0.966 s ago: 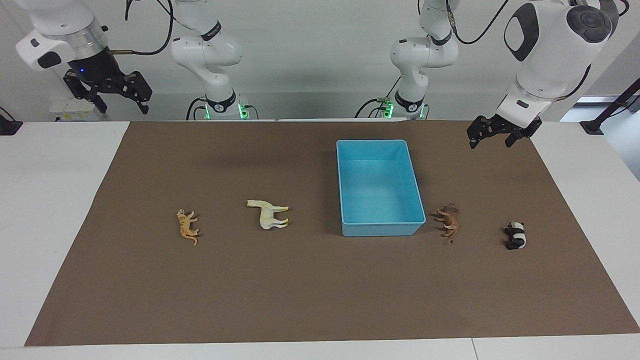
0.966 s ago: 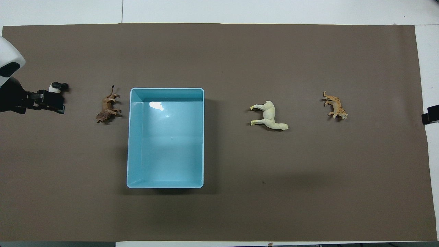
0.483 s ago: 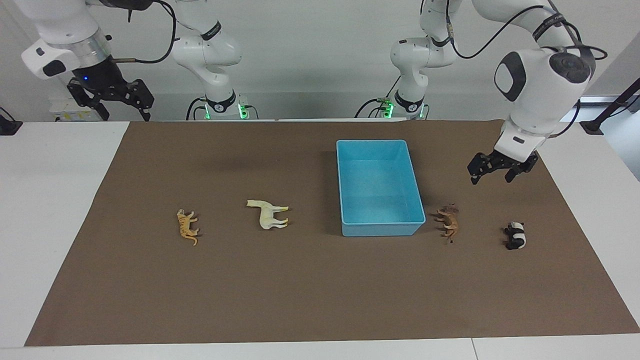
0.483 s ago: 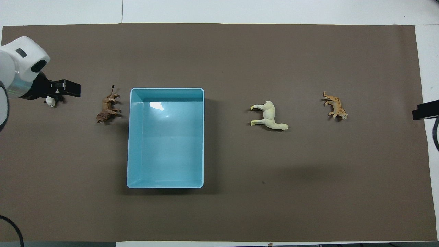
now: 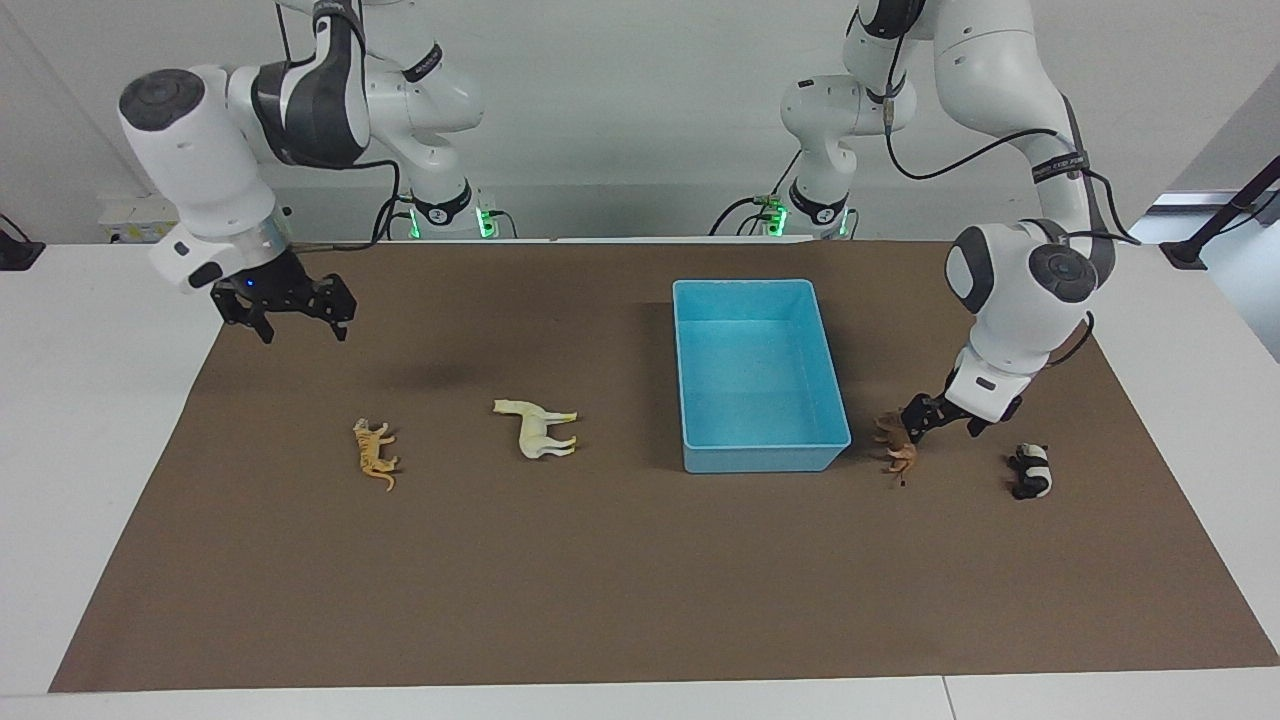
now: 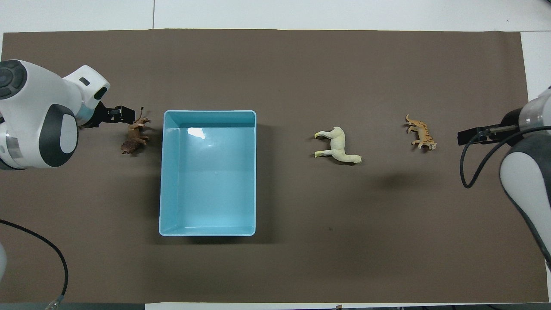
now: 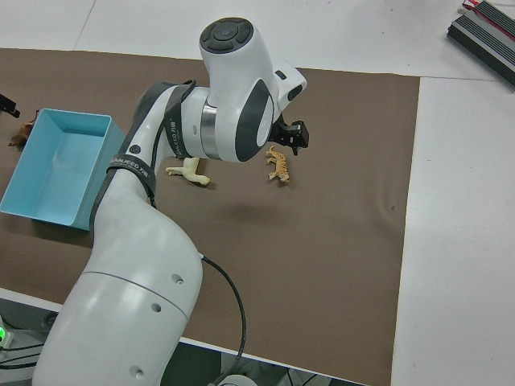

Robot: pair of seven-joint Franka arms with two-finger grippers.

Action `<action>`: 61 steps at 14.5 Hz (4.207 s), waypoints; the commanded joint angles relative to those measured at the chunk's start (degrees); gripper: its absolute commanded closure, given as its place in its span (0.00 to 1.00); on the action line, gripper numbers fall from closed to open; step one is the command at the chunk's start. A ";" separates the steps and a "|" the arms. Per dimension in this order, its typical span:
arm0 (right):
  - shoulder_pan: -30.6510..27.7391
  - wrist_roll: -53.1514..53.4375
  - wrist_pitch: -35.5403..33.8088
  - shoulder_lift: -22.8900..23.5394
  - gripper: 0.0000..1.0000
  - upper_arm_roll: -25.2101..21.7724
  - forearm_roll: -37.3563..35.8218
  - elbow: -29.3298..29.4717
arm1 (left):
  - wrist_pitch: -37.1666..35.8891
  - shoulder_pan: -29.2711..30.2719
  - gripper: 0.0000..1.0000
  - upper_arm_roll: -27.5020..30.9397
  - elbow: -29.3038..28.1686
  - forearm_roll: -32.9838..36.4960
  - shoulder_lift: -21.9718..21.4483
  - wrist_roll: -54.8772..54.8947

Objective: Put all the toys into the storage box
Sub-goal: 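Grasp the horse with the left gripper while the right gripper grasps the deer, then drop the brown horse into the blue box with the left gripper, then lower the deer into the box with the right gripper while the left gripper withdraws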

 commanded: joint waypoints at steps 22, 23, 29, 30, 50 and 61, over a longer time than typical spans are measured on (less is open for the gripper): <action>0.25 -17.00 23.28 18.65 0.00 2.23 0.58 -4.60 | -18.53 -1.76 0.88 0.40 14.33 -4.24 3.40 -3.57; -0.01 -17.00 23.28 18.48 0.00 2.23 0.92 -5.21 | -22.51 -1.76 0.88 0.40 17.52 -4.77 3.14 -4.09; -0.89 -16.30 23.02 18.21 1.00 2.23 3.82 -6.27 | -29.95 -6.74 0.87 -1.53 19.58 -8.29 -1.43 -22.16; -0.89 -15.95 23.02 18.21 1.00 2.23 3.92 -6.10 | -27.41 -9.38 0.84 -1.53 16.26 -8.29 -2.91 -25.77; 29.48 44.48 -13.15 18.29 1.00 5.92 12.17 39.69 | -2.81 9.03 0.00 -1.27 -0.90 1.47 -7.86 5.83; 45.34 60.13 7.47 33.95 0.00 5.66 5.76 40.04 | 8.99 14.06 0.00 -1.18 5.77 3.57 7.17 16.46</action>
